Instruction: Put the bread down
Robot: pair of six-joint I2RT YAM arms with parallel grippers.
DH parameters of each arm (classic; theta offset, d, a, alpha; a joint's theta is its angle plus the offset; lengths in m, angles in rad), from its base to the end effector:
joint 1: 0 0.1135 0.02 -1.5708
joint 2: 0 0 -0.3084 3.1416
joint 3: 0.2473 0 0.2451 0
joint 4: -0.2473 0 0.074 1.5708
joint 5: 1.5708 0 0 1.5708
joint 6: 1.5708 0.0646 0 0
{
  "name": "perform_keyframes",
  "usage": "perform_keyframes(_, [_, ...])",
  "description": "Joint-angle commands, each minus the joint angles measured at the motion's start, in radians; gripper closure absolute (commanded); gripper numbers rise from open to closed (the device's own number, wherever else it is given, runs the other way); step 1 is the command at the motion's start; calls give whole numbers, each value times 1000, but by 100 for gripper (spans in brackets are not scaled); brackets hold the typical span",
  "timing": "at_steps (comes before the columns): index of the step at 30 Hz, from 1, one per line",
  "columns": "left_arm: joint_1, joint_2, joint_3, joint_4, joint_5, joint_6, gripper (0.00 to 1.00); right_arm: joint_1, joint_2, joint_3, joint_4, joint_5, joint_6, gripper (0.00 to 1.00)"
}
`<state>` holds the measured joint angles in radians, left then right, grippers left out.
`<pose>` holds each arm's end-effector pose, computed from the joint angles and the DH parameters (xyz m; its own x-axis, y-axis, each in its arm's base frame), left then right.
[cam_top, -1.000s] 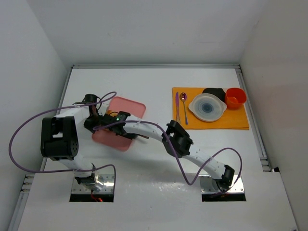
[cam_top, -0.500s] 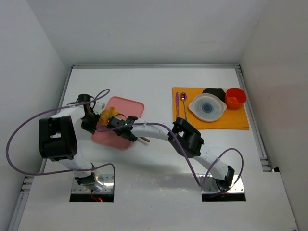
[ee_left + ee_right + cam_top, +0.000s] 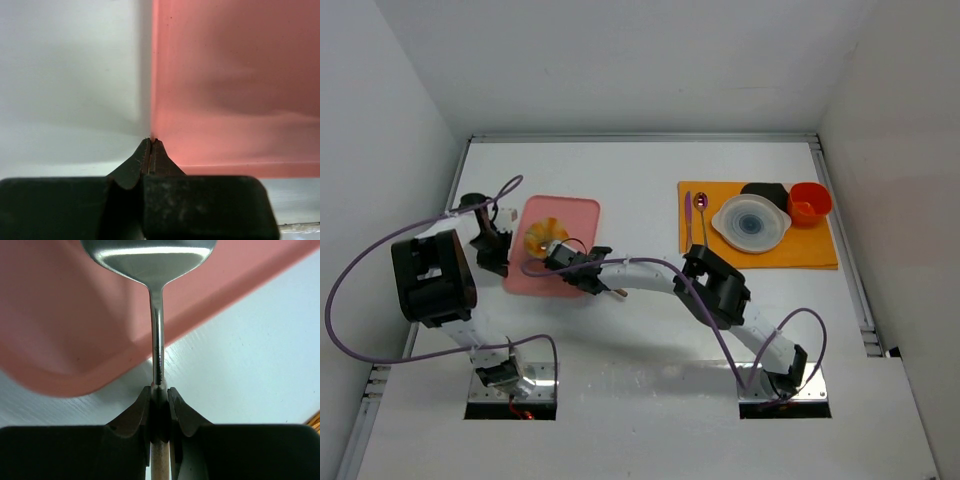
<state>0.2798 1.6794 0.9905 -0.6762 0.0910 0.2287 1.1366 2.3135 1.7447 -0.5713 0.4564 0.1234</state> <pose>0.2931 0.0781 0.1799 -0.9747 -0.0451 -0.2191 -0.0372 0.9985 -0.0403 0.2430 0.4563 0.1433 -0.4701 -0.7511 -0.4636 -0.6843 0.6419 -0.3460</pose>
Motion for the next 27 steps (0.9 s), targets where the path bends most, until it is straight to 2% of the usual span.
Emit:
perform_keyframes(1, [27, 39, 13, 20, 3, -31, 100, -1, -95, 1, 60, 28, 9, 100])
perform_keyframes(17, [102, 86, 59, 29, 73, -78, 100, -123, -256, -123, 21, 44, -11, 100])
perform_keyframes(22, [125, 105, 68, 29, 84, -78, 100, -184, -368, -265, 5, 60, 10, 100])
perform_keyframes(27, [136, 114, 88, 29, 95, -78, 100, -307, -574, -470, -33, 54, 19, 100])
